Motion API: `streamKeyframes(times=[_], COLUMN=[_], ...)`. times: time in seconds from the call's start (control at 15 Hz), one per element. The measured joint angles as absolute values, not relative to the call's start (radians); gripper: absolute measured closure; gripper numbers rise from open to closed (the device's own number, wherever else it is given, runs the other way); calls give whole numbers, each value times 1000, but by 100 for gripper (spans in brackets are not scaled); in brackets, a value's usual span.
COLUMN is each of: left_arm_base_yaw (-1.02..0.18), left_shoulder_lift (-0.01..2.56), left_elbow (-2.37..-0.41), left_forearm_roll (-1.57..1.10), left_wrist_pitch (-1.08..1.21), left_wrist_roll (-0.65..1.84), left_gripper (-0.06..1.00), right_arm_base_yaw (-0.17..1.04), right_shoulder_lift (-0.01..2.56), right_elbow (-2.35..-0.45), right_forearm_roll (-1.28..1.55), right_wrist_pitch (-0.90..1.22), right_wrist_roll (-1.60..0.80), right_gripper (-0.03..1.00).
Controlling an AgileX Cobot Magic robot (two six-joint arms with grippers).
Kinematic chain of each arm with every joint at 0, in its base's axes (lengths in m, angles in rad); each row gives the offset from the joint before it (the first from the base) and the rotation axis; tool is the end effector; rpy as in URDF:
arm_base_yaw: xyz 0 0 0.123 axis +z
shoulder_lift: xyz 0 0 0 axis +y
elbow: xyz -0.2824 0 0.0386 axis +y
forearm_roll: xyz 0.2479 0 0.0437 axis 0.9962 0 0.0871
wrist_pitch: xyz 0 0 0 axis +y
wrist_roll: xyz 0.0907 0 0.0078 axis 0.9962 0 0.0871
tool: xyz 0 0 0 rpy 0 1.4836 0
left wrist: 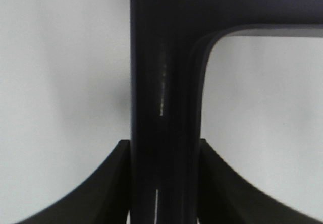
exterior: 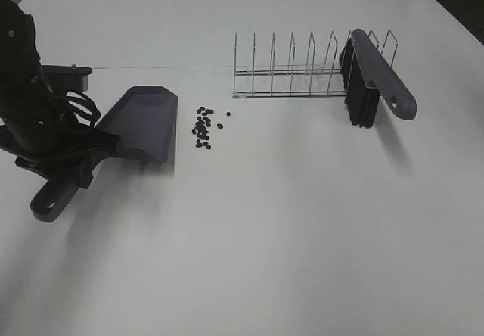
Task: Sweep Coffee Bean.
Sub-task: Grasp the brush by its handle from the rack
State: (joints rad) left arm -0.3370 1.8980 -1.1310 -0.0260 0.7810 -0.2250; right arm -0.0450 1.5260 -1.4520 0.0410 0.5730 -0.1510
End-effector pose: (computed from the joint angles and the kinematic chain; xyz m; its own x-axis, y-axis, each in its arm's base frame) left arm 0.3260 -0.1160 0.1470 -0.9905 0.0916 -0.1023 0.0966 0.9943 -0.0442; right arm 0.3532 -0.0139 0.3837 -0.5296 -0.0925 -0.8432 -0.0357 0.9956 -0.0868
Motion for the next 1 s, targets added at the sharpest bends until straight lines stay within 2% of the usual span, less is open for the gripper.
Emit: streamKeyframes(times=[0.4,0.6,0.73,1.0], left_arm_base_yaw=[-337,-337,-337,-337], left_shoulder_lift=[1898,1898,1898,1898], left_elbow=[-1131,-1131,-1131,-1131], left_forearm_roll=[-26,-26,-26,-26], left_wrist_pitch=[781,781,780,780], left_wrist_roll=[-225,-225,-225,-225], left_gripper=[62,62,62,62], right_arm_base_yaw=[-44,-3,19,38], right_shoulder_lift=[1949,2162,2251,2357], right_elbow=[-1886,-2105,-2184,-2219], right_forearm_roll=[98,116,115,85], right_wrist_pitch=[866,978,1031,1060], right_wrist_roll=[-156,-149,-127,-92], right_gripper=[26,31,32,33])
